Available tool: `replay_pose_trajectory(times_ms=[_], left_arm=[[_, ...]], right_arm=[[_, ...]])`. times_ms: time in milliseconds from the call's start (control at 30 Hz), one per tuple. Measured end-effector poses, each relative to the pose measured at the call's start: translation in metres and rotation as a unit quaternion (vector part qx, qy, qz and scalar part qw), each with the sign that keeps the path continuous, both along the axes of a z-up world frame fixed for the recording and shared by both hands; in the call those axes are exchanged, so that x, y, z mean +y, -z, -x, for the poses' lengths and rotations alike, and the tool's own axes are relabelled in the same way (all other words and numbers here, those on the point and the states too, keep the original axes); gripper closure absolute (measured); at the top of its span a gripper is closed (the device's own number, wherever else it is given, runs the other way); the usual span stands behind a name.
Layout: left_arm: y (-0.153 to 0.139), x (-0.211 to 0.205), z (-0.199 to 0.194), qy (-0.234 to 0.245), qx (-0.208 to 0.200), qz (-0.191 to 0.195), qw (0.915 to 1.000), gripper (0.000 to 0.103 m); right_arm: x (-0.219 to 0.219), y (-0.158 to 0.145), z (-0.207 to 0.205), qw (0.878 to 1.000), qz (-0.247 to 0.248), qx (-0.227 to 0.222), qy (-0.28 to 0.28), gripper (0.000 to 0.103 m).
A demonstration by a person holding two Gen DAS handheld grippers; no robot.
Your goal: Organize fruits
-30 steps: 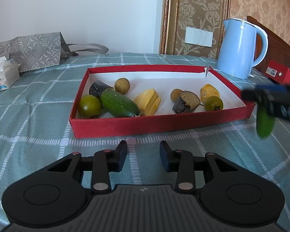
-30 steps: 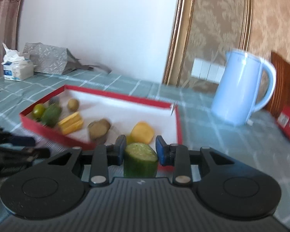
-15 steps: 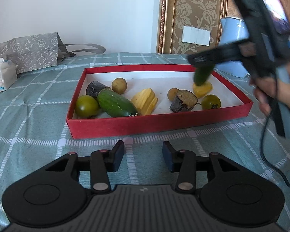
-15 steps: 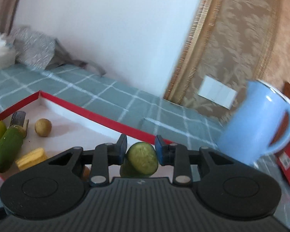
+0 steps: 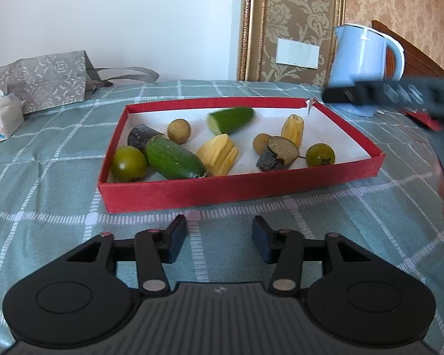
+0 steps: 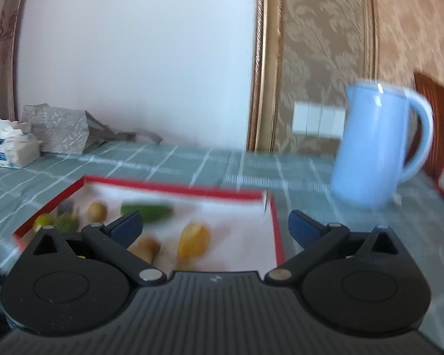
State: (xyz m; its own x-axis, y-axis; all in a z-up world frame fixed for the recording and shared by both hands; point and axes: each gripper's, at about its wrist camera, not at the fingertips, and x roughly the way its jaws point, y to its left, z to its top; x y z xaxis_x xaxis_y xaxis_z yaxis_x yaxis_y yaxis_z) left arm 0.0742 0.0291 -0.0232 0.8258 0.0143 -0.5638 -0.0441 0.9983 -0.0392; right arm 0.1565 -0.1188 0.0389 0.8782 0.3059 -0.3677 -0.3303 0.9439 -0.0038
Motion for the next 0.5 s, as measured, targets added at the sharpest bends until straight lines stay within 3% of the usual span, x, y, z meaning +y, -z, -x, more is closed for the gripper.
replay_pose_trajectory(times_ms=[167,233,400,500], left_arm=[[0.001,-0.009,-0.003,-0.010,0.005,-0.015,0.9998,0.040],[0.001,-0.012,-0.004,-0.021,0.008,-0.016,0.9996,0.035],[0.001,-0.017,-0.003,-0.041,0.010,-0.022,0.9989,0.034],[0.000,-0.019,-0.002,-0.045,0.012,-0.017,0.9988,0.034]], right_arm=[[-0.014,0.014,0.030,0.997,-0.061,0.041,-0.001,0.000],[-0.010,0.017,0.040,0.998,-0.051,0.049,0.002,0.000],[0.005,0.027,0.058,0.999,-0.001,0.044,0.014,0.000],[0.006,0.030,0.058,0.998,0.002,0.053,0.027,0.000]])
